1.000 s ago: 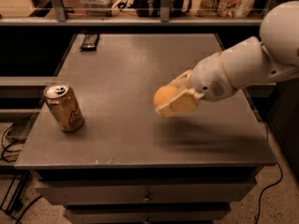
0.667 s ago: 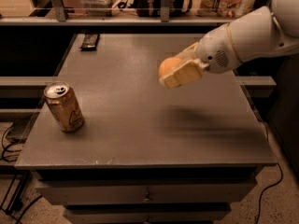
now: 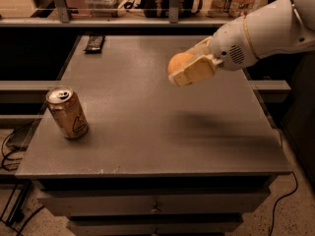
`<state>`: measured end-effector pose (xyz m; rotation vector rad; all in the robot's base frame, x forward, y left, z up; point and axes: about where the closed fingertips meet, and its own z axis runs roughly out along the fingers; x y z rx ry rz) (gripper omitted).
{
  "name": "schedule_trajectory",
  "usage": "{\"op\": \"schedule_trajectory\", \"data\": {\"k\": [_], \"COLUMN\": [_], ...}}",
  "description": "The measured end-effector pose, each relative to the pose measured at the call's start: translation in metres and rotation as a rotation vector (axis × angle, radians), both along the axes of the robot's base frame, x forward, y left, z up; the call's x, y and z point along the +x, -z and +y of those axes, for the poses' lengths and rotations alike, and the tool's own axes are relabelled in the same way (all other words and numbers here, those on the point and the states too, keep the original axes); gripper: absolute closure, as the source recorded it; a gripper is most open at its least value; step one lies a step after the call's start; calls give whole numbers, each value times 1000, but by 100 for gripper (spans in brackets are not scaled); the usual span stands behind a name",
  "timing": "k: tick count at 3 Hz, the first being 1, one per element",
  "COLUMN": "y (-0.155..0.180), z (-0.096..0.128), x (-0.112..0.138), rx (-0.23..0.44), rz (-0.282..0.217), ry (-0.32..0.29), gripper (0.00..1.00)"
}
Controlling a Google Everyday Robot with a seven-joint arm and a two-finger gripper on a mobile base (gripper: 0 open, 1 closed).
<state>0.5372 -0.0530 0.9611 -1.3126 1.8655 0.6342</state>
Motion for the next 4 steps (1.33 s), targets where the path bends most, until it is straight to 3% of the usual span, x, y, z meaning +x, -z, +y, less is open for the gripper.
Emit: {"op": "schedule_trajectory", "data": {"k": [1, 2, 3, 4], "y": [5, 16, 23, 27], "z": [7, 36, 65, 103], "x": [11, 50, 98, 148], "rx": [25, 81, 122, 144], "rz": [-10, -24, -55, -86], "ry": [59, 156, 211, 218], "gripper": [100, 100, 100, 100]}}
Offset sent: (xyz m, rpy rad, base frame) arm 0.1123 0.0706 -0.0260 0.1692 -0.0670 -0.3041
